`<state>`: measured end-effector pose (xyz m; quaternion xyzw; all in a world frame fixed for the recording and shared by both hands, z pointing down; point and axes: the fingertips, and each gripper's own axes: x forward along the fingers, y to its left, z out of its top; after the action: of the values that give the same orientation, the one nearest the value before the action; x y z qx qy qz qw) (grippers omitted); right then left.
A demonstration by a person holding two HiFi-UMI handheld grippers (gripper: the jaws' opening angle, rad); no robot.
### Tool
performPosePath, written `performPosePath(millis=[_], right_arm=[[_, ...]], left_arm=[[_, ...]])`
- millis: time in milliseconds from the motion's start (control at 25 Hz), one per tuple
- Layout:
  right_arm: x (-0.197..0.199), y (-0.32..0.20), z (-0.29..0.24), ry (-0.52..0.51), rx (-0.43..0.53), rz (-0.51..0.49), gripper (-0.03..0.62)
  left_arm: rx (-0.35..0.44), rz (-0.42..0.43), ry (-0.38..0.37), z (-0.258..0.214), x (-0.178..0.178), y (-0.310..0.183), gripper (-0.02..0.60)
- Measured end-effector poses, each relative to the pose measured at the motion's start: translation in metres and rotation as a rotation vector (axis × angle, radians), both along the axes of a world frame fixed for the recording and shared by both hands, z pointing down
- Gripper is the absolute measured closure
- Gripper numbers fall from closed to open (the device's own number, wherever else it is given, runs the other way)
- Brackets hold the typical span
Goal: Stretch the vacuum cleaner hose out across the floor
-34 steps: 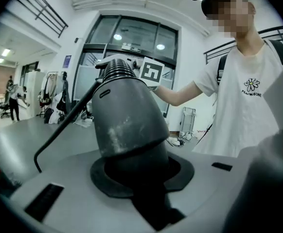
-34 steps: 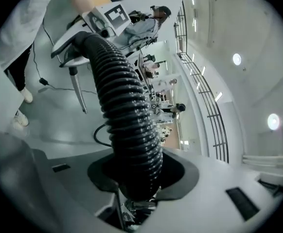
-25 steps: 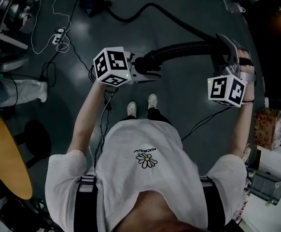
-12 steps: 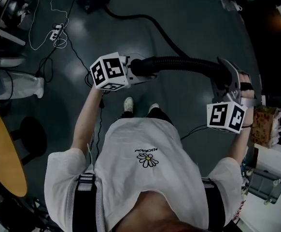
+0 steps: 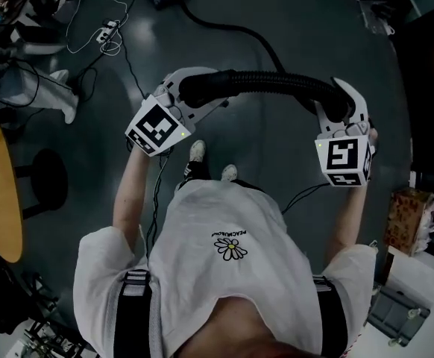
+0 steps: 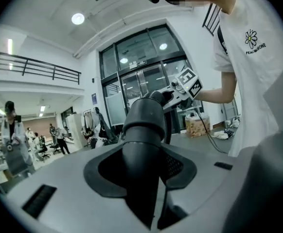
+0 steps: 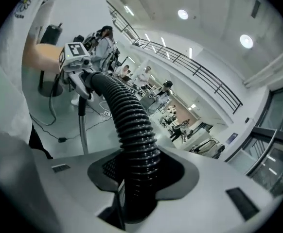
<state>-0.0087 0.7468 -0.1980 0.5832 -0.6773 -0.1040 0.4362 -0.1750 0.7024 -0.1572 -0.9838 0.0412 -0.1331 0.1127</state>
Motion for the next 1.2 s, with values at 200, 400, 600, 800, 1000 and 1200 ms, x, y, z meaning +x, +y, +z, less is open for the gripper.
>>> performPosePath(millis=[200,400,600,800,1000,1200], right_arm=[[0.053,0.004,0.040,-0.121,-0.077,0.152,0.427],[0.037,0.002,0.078,-0.445,-0.116,0.239,0.428],[-0.017,0.019,0.137,-0.830,-0.249,0.364,0.445],[-0.060,0.046,0.160,-1.044,-0.302,0.348,0.447],[-0.054,0.054,0.128,-1.336,-0.184,0.353,0.445],[-0.071,0.081,0.130,-1.359,-0.143,0.320,0.445]], left_arm=[[-0.239,-0.453,0.230,-0.003,-0.107,-0.064,0.400],[-0.845,-0.540,0.738,0.002,-0.141,-0.031,0.400],[-1.420,-0.284,0.909,0.050,-0.021,0.012,0.400],[-1.685,-0.152,0.744,0.076,0.051,0.015,0.399],[-1.897,-0.091,0.703,0.093,0.070,0.027,0.399],[-1.969,-0.105,0.795,0.092,0.101,0.025,0.358]])
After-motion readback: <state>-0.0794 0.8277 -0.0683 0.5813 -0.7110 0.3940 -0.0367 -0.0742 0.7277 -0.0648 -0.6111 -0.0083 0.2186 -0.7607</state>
